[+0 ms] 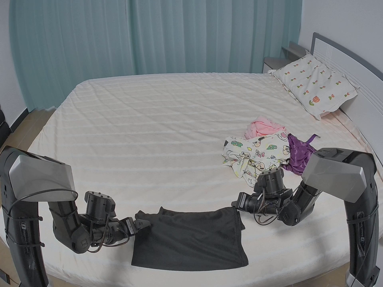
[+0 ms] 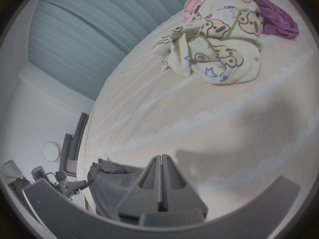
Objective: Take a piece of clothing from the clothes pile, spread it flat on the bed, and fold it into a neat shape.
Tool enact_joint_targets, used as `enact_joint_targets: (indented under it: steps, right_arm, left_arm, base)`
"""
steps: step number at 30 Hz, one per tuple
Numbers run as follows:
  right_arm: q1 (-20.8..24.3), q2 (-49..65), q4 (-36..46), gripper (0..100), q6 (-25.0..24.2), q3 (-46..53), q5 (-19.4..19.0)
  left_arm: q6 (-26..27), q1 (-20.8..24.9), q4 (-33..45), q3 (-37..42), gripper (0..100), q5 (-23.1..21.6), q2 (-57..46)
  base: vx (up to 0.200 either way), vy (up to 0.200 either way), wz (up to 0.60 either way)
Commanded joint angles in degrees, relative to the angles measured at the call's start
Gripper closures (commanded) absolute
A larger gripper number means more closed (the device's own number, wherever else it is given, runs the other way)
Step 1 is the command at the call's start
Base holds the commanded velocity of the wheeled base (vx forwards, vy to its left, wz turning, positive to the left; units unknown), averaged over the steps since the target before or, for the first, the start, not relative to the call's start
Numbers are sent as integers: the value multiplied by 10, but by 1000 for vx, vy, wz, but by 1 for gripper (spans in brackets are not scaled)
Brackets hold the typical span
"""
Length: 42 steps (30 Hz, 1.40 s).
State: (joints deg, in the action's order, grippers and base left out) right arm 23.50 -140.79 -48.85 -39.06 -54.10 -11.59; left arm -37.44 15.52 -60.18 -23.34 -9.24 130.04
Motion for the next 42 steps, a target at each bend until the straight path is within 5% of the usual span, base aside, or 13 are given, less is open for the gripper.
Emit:
enact_joint_targets:
  steps: [1, 25, 26, 33, 38, 42]
  right_arm:
    - [-4, 1, 0, 100, -10, -7, 16]
    - [-30, -8, -3, 100, -35, -18, 30]
    - [-30, -9, -4, 0, -35, -18, 30]
    - [-28, 13, -58, 0, -25, 34, 28]
    - [1, 23, -103, 0, 74, 127, -3]
    - [14, 26, -100, 0, 104, 147, -4]
  left_arm:
    - [0, 0, 0, 1, 0, 0, 2]
    - [0, 0, 0, 0, 0, 0, 2]
    - [0, 0, 0, -1, 0, 0, 2]
    - [-1, 0, 0, -2, 0, 0, 2]
    - [-5, -1, 0, -4, 0, -1, 0]
    - [-6, -4, 0, -3, 0, -3, -1]
  base:
    - [0, 0, 0]
    - [0, 0, 0]
    - [0, 0, 0]
    - [0, 0, 0]
    - [0, 0, 0]
    - [0, 0, 0]
